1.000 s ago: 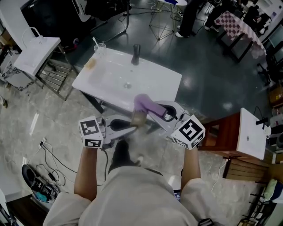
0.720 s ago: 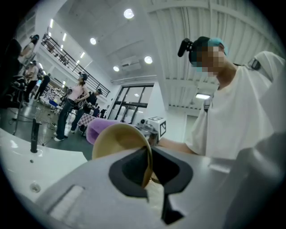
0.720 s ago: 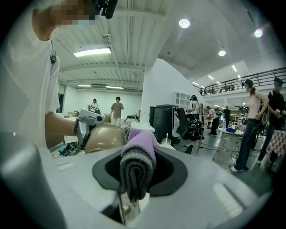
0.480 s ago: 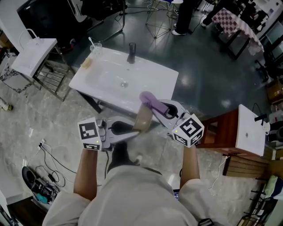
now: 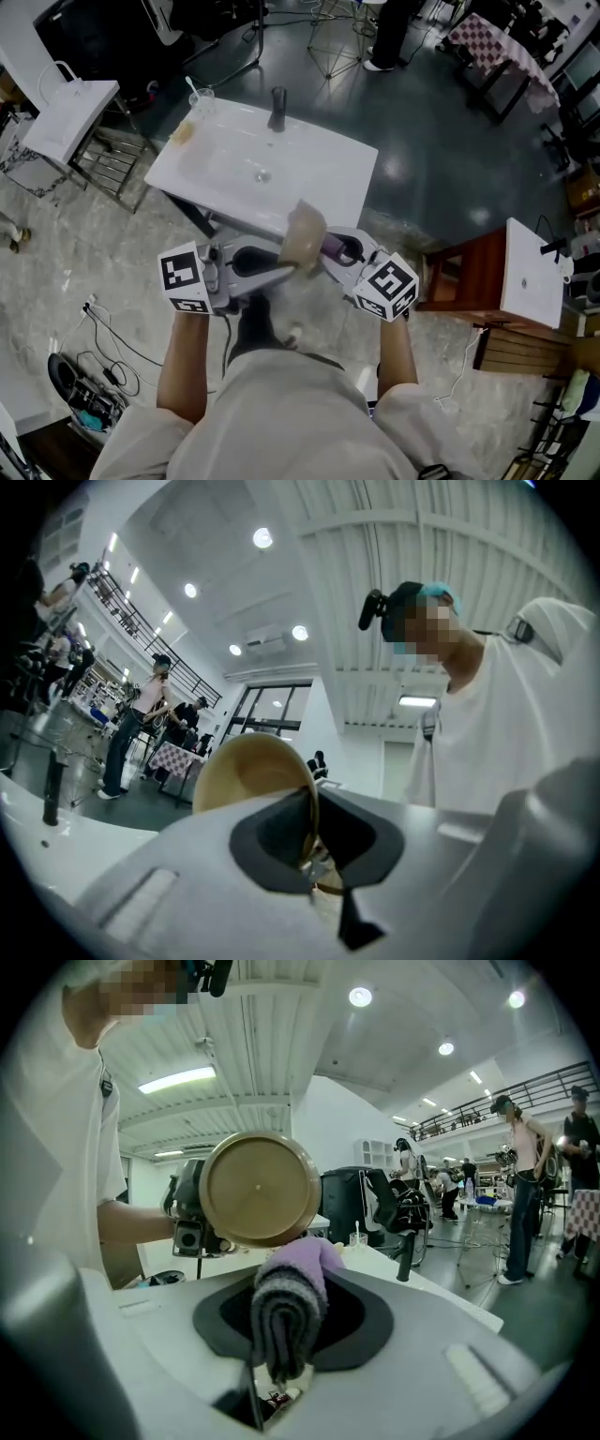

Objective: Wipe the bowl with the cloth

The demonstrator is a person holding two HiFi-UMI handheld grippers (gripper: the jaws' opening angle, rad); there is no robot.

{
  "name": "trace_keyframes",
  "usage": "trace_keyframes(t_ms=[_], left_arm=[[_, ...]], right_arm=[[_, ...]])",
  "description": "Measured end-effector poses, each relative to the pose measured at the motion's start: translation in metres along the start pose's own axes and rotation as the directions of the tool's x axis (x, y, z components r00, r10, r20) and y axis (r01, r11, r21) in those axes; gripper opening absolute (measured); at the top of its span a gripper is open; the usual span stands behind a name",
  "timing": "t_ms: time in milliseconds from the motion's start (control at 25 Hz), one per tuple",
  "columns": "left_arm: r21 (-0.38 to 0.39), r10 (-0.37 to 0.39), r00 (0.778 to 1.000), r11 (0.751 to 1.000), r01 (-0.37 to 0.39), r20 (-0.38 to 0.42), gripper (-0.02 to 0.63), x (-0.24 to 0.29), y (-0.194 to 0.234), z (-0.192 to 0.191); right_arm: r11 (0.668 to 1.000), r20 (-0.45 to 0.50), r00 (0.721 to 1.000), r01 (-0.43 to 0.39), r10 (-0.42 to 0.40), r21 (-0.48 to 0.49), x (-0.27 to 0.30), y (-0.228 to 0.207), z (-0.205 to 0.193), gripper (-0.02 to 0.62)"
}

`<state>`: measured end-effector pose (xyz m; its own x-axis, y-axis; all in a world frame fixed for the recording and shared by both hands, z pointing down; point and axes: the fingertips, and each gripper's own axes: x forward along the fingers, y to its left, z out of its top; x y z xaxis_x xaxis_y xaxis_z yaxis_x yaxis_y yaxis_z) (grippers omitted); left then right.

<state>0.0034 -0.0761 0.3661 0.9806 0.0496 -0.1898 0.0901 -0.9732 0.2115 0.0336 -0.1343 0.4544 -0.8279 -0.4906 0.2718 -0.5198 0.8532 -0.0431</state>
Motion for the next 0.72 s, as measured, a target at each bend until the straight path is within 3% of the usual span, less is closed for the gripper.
trace_keyframes(t_ms=[400, 720], left_arm=[[-0.061, 0.089, 0.996, 0.994, -0.088, 0.021, 0.011, -0.011, 0.026, -0.012], [-0.085, 0.144, 0.99, 0.986, -0.144, -0.011, 0.011, -0.023, 0.036, -0.027]], right_arm=[[0.995, -0.035, 0.995, -0.095, 0.096, 0.03, 0.004, 0.037, -0.017, 0.104], [0.98, 0.03, 0.982, -0.19, 0.189, 0.058, -0.002, 0.064, -0.006, 0.104]])
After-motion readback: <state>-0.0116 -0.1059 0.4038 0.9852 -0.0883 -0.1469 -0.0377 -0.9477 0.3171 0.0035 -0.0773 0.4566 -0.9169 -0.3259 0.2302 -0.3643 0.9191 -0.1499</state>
